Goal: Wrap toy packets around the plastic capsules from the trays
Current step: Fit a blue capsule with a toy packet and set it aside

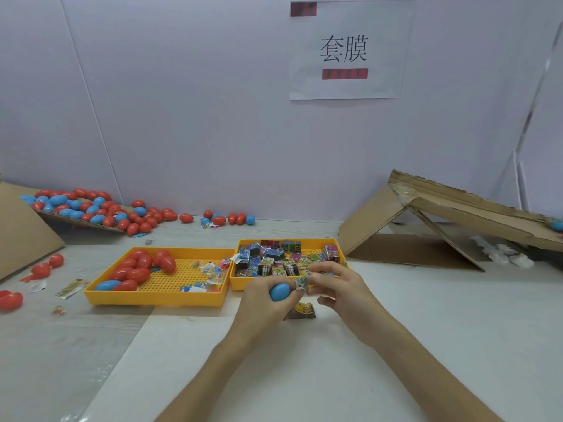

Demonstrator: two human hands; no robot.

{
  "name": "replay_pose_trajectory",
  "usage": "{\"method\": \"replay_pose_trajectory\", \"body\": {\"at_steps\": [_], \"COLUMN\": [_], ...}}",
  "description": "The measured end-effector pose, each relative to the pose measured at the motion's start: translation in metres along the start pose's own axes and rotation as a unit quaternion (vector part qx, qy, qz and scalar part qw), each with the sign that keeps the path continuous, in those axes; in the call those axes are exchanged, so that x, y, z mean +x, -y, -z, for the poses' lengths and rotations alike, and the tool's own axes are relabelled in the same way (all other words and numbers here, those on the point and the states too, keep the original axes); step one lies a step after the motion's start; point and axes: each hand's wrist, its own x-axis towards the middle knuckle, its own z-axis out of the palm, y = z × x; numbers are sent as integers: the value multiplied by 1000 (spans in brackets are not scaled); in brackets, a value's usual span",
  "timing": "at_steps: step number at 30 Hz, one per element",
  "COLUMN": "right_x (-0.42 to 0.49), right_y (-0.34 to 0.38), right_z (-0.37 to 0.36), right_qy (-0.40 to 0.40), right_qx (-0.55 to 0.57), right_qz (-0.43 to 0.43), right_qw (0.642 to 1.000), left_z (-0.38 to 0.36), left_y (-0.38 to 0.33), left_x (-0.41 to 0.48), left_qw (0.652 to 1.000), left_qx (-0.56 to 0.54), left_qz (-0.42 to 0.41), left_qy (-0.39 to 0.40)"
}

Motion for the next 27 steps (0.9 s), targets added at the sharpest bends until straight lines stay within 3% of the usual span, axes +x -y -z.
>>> {"method": "replay_pose_trajectory", "body": {"at_steps": [3,9,12,16,27], "right_x": [-1,-1,-1,-2,-1], "right_y": [-4,-2,3,5,-1], "right_z": [-5,-3,-2,0,1], "right_qy": [-9,-55,-57,-53,-86], "right_qx": [-32,39,69,79,23], "right_qz": [42,84,88,101,154], "right_qw": [999,994,992,990,984], "left_z": [0,0,2,3,1], "left_y": [1,-3,-8,-15,-16], "left_x": [2,1,0,2,5], "left_qw": [1000,989,969,936,942], "left_qx": [8,-100,-194,-284,-244], "left_qz": [7,87,95,143,191], "left_qy": [4,60,124,150,128]}}
